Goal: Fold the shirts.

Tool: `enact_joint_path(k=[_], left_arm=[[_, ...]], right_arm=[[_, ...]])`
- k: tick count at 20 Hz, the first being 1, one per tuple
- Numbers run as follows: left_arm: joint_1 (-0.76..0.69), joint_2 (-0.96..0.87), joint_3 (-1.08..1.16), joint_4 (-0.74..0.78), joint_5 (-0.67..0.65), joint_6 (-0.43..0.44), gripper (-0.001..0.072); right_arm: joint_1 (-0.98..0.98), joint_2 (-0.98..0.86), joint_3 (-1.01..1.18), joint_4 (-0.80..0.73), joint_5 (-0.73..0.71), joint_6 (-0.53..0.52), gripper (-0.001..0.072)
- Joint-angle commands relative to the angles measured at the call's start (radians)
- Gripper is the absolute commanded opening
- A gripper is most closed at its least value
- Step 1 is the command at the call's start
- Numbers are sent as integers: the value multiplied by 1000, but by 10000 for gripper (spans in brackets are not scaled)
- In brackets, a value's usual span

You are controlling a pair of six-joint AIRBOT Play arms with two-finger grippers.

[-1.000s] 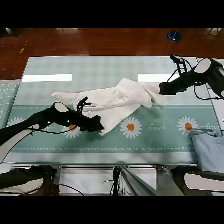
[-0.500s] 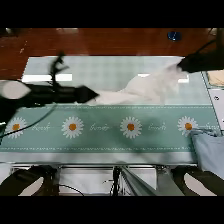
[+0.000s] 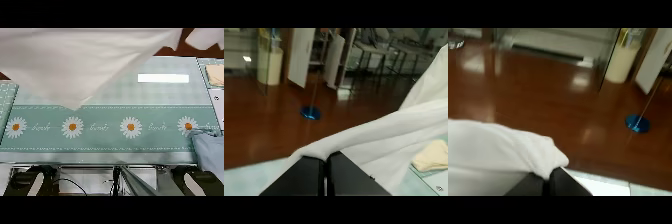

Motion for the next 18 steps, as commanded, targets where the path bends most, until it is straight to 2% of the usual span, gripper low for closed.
enact_joint_path(k=[1, 5, 8, 11, 13, 15, 17, 18], left_arm=[[46, 69, 64, 96, -18, -21, 25], [46, 68, 80, 97, -172, -24, 25], [46, 66, 80, 111, -277, -85, 25], [46, 70, 94, 109, -302, -63, 25], [47, 69, 138, 104, -297, 18, 25], [46, 68, 175, 103, -294, 17, 25], [46, 68, 186, 103, -306, -36, 25], [46, 65, 184, 103, -335, -48, 25]], right_arm=[[0, 50, 87, -78, 68, 49, 27], [0, 72, 89, -197, 320, 51, 27], [0, 72, 89, -227, 454, 71, 27], [0, 85, 90, -115, 407, 72, 27], [0, 108, 91, -17, 270, 74, 27], [0, 124, 91, 39, 163, 113, 27], [0, 117, 91, 50, 204, 172, 27], [0, 103, 91, 45, 280, 182, 26]])
